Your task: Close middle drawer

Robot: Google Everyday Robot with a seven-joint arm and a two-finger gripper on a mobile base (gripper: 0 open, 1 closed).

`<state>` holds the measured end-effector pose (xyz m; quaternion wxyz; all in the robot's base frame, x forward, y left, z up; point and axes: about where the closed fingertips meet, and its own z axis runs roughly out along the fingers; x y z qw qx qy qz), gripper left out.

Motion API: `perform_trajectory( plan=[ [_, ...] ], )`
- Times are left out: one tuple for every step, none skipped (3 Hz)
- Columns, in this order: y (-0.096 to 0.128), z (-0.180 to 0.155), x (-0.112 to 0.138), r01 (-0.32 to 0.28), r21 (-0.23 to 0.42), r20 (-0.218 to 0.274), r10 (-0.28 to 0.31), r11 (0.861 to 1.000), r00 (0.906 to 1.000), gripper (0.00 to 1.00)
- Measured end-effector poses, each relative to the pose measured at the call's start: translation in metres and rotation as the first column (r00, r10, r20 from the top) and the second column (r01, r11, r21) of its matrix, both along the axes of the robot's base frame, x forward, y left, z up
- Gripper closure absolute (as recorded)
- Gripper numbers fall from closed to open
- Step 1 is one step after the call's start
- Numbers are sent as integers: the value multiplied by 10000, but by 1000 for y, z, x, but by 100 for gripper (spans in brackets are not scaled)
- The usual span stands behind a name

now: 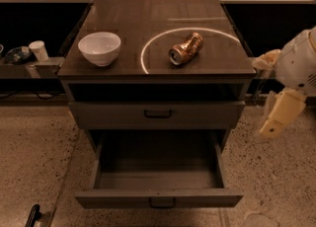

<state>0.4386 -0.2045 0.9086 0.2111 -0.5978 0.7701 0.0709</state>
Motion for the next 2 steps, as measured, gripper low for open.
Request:
perform_trajectory(
  plan=[
    [18,-61,-11,172,1976,-151,-145,9801,9998,0],
    [38,-98,-23,-65,3571,86,36,9340,10000,0]
  ],
)
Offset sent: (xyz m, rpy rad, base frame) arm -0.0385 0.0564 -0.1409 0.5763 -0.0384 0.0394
